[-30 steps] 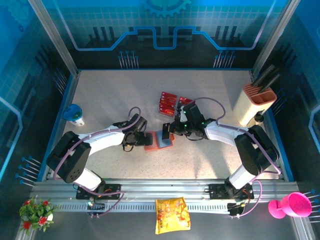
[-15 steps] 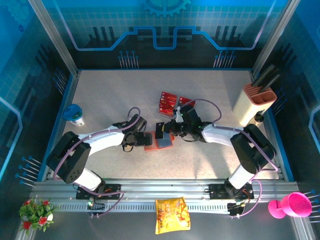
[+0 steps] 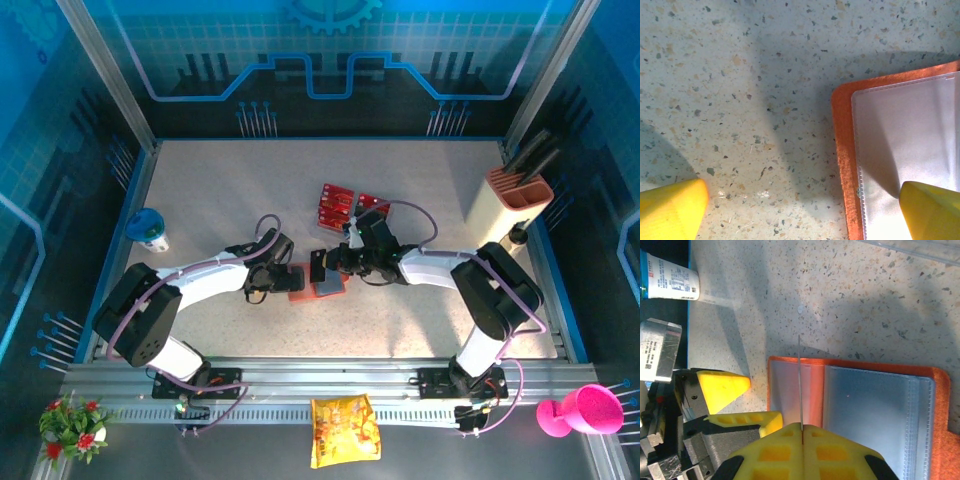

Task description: Put the credit cards into the card holder

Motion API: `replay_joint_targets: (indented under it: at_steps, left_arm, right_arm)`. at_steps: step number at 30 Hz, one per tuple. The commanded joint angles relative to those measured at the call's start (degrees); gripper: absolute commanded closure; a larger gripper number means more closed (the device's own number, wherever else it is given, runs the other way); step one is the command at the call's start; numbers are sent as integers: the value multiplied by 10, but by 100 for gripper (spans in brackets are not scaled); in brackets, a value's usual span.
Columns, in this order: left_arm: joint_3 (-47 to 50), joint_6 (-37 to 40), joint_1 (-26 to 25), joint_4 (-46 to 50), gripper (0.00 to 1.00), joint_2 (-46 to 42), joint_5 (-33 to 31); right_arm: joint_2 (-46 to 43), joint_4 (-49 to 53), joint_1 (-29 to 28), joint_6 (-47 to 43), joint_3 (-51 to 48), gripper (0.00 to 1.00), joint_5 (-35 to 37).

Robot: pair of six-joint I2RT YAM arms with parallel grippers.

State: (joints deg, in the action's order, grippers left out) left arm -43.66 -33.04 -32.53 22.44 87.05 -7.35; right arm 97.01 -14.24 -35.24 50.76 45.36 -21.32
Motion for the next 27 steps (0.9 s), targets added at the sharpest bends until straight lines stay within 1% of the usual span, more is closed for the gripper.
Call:
replay_joint_targets:
  at_steps: [1, 2, 8, 15, 20, 24, 27]
  left_arm:
    - [4, -5, -4, 18, 1, 1, -15]
    - [3, -5, -5, 18, 1, 1, -16]
    - [2, -4, -5, 17, 1, 2, -14]
    - [1, -3, -5, 16, 1, 4, -13]
    - [-5, 0, -5, 18, 1, 4, -11]
    - [-23, 0, -4, 31, 1, -5, -10]
    - [-34, -15, -5, 58, 1, -12, -18]
  right_arm:
    - [12, -9, -4, -12, -9, 100, -3]
    - [12, -23, -2, -12, -11, 100, -3]
    - [18, -32, 2, -11, -18, 100, -6]
    - [41, -58, 3, -1, -19, 100, -38]
    - [49, -64, 2, 3, -20, 100, -45]
    - [47, -60, 3, 2, -22, 100, -42]
    - [45, -55, 3, 0, -23, 100, -39]
